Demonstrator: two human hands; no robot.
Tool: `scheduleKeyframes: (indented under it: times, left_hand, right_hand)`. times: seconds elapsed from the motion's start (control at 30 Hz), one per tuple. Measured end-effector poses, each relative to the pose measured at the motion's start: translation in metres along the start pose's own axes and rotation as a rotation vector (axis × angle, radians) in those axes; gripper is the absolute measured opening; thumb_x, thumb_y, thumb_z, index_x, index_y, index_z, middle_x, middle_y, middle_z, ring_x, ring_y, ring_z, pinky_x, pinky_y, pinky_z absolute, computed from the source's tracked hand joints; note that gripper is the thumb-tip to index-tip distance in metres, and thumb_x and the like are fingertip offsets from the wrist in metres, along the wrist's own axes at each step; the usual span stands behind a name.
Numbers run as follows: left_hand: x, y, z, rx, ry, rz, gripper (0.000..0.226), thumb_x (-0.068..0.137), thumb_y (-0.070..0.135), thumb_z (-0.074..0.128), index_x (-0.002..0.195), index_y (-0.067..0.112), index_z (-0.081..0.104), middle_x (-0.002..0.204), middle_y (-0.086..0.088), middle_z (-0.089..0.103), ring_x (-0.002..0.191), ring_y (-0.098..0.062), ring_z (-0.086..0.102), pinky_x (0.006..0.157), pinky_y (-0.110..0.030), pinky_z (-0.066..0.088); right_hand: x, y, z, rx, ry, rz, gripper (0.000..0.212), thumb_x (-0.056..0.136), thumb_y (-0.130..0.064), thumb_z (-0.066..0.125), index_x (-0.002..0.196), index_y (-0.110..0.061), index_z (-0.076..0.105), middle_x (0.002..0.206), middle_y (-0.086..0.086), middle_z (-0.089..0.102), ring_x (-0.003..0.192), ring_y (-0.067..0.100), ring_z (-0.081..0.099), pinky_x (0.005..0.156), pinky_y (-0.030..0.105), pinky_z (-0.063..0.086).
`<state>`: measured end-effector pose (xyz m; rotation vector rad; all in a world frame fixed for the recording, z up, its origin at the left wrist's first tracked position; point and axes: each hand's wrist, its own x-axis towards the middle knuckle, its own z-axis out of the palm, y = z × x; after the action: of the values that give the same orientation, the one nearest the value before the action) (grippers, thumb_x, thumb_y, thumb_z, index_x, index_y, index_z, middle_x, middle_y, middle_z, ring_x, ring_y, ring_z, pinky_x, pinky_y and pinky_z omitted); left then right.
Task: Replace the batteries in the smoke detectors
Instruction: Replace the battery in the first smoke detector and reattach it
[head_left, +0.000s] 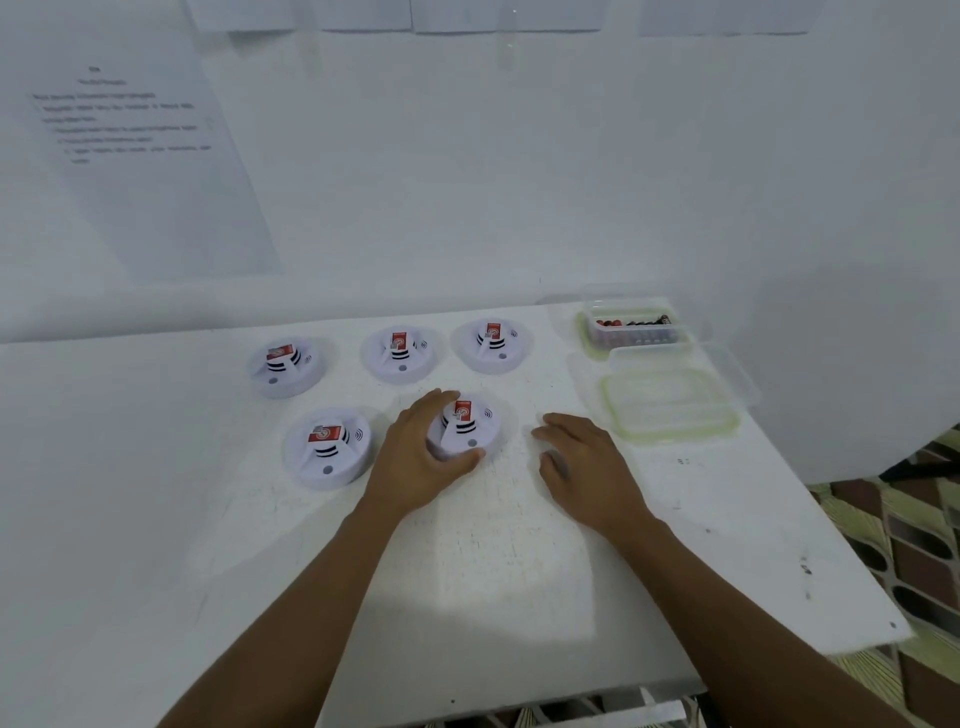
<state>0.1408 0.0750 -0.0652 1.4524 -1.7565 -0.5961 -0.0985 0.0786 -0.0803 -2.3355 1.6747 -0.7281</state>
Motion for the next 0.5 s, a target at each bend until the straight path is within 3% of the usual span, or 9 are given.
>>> scheduleKeyframes:
  times: [0.07,0.13,0.2,0.27,0.37,0.43,0.5]
  left_hand:
    - [0.001,0.008,0.001,-0.054,0.042,-0.006,0.058,0.073,0.031,0.083,0.120,0.034,0.049,0.114,0.034,0.050,0.104,0.020,0.050,0.083,-0.001,0.039]
    - [0.002,0.014,0.002,-0.080,0.078,-0.010,0.053,0.074,0.030,0.082,0.117,0.032,0.051,0.111,0.032,0.051,0.100,0.021,0.050,0.076,0.002,0.040]
    - [0.005,0.014,0.004,-0.095,0.101,-0.010,0.049,0.077,0.039,0.078,0.119,0.030,0.056,0.113,0.024,0.057,0.102,0.017,0.052,0.078,-0.001,0.042]
    - [0.006,0.015,0.005,-0.104,0.111,-0.029,0.047,0.080,0.046,0.070,0.122,0.028,0.060,0.117,0.017,0.061,0.103,0.012,0.054,0.083,-0.003,0.040]
    - [0.009,0.023,0.008,-0.155,0.070,-0.081,0.039,0.089,0.039,0.066,0.126,0.026,0.060,0.124,0.010,0.062,0.105,0.003,0.058,0.091,-0.012,0.044]
    - [0.010,0.030,0.012,-0.171,0.016,-0.102,0.041,0.092,0.042,0.058,0.130,0.024,0.056,0.128,0.005,0.061,0.110,-0.007,0.058,0.093,-0.021,0.047]
    - [0.011,0.038,0.013,-0.185,-0.021,-0.132,0.052,0.093,0.053,0.048,0.135,0.023,0.051,0.130,0.004,0.059,0.112,-0.012,0.057,0.091,-0.021,0.045]
  right_hand:
    - [0.001,0.002,0.001,0.005,-0.002,-0.007,0.047,0.089,-0.036,0.040,0.120,-0.013,0.068,0.133,0.006,0.062,0.125,0.021,0.056,0.106,0.036,0.041]
    - [0.001,0.003,0.001,0.018,-0.005,-0.011,0.045,0.089,-0.035,0.042,0.120,-0.014,0.068,0.134,0.005,0.061,0.125,0.021,0.055,0.107,0.038,0.043]
    - [0.001,0.003,-0.002,0.058,0.011,-0.025,0.041,0.089,-0.030,0.049,0.123,-0.016,0.066,0.134,0.003,0.061,0.125,0.019,0.055,0.106,0.039,0.045]
    - [0.002,0.001,-0.008,0.150,0.044,-0.038,0.040,0.091,-0.026,0.057,0.130,-0.019,0.060,0.135,-0.003,0.060,0.124,0.013,0.054,0.106,0.028,0.041]
    - [0.009,-0.007,-0.018,0.290,0.084,-0.086,0.045,0.093,-0.026,0.065,0.137,-0.024,0.055,0.138,-0.013,0.055,0.124,0.002,0.051,0.104,0.012,0.035]
    - [0.016,-0.015,-0.022,0.354,0.078,-0.138,0.046,0.092,-0.028,0.066,0.137,-0.022,0.055,0.138,-0.012,0.057,0.123,0.002,0.053,0.103,0.017,0.041]
    - [0.023,-0.021,-0.027,0.409,0.064,-0.168,0.044,0.092,-0.027,0.066,0.135,-0.019,0.057,0.134,-0.005,0.062,0.116,0.010,0.060,0.098,0.027,0.051]
